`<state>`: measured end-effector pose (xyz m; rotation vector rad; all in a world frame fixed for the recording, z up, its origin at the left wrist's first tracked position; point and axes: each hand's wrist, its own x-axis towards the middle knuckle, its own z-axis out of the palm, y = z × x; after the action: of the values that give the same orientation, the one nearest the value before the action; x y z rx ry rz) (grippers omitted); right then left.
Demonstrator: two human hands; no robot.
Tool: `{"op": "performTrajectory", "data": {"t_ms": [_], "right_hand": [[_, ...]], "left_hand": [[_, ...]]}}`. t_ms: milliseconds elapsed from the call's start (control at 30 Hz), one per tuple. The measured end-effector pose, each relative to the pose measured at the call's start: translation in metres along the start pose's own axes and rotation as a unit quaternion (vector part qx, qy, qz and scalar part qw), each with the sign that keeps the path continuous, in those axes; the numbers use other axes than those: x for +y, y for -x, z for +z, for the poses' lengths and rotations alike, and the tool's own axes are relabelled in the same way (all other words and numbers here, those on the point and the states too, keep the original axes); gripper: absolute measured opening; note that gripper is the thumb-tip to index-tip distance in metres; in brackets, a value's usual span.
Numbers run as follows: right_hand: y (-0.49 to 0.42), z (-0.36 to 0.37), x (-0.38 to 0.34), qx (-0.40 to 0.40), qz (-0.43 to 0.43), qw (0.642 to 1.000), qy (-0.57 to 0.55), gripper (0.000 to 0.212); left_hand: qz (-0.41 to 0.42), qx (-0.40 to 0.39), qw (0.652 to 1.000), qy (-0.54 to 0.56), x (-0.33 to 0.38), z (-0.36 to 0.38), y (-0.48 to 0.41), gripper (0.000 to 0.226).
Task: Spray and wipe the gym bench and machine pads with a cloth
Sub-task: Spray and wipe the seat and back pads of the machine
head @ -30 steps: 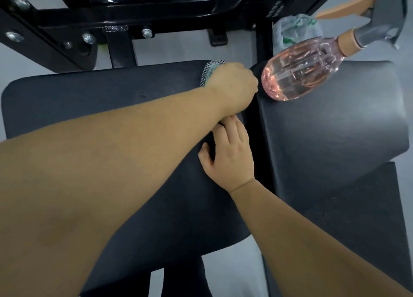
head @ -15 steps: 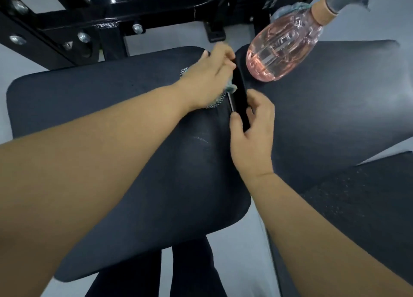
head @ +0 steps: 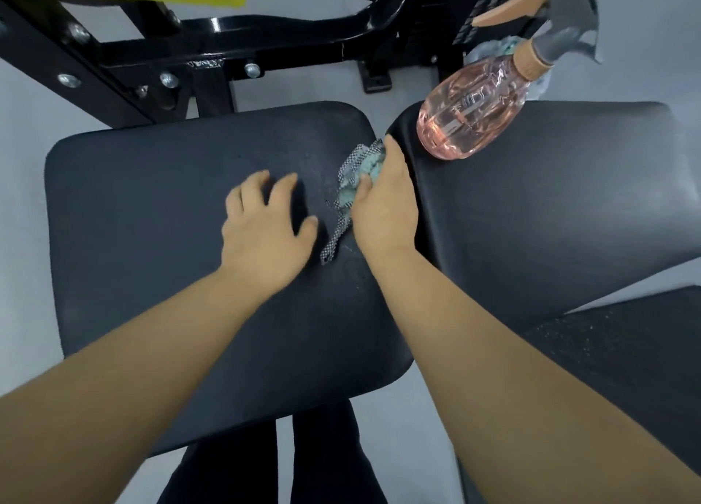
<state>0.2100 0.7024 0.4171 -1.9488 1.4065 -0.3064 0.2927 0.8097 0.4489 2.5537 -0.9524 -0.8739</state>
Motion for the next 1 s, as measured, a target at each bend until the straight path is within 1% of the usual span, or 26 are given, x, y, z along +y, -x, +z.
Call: {"op": "performTrajectory", "data": {"t_ms": [100, 200, 300, 400, 467, 533, 567, 667, 700, 800, 900, 1000], "right_hand": [[0.023, -0.010, 0.012, -0.010, -0.017, 1.000, -0.001, 0.047], [0.023, -0.013, 0.013, -0.004, -0.009, 1.000, 0.010, 0.043], [-0.007, -0.009, -0.006, 0.003, -0.007, 1.000, 0.023, 0.042], [-0.040, -0.003, -0.025, -0.011, -0.023, 0.999, 0.043, 0.041], [-0.047, -0.002, -0.025, -0.026, -0.042, 0.996, 0.077, 0.036], [-0.041, -0.002, -0.019, -0.033, -0.066, 0.988, 0.134, 0.033], [-0.037, -0.002, -0.016, -0.028, -0.077, 0.982, 0.170, 0.037], [-0.031, 0.001, -0.022, -0.002, -0.077, 0.964, 0.254, 0.062], [-0.033, 0.002, -0.026, -0.005, -0.067, 0.963, 0.260, 0.063], [-0.039, 0.007, -0.030, -0.022, -0.029, 0.977, 0.211, 0.045], [-0.033, 0.004, -0.022, -0.020, -0.020, 0.989, 0.148, 0.042], [-0.019, -0.004, -0.011, -0.029, 0.000, 0.991, 0.133, 0.039]], "left_hand": [[-0.009, -0.081, 0.995, -0.052, -0.004, 0.021, 0.022, 0.076], [-0.004, -0.106, 0.990, -0.098, -0.002, 0.028, 0.018, 0.090], [0.005, -0.113, 0.987, -0.110, -0.003, 0.027, 0.018, 0.087], [0.017, -0.115, 0.987, -0.114, -0.007, 0.026, 0.018, 0.086], [0.017, -0.113, 0.987, -0.117, -0.007, 0.028, 0.018, 0.088], [0.018, -0.106, 0.986, -0.124, -0.006, 0.031, 0.019, 0.090], [0.018, -0.104, 0.986, -0.128, -0.006, 0.032, 0.019, 0.091], [0.020, -0.103, 0.984, -0.143, -0.006, 0.032, 0.020, 0.092], [0.021, -0.104, 0.984, -0.144, -0.006, 0.032, 0.020, 0.092], [0.031, -0.100, 0.984, -0.147, -0.010, 0.031, 0.020, 0.092], [0.046, -0.094, 0.988, -0.117, -0.018, 0.030, 0.021, 0.088], [0.057, -0.077, 0.992, -0.082, -0.026, 0.031, 0.025, 0.081]]}}
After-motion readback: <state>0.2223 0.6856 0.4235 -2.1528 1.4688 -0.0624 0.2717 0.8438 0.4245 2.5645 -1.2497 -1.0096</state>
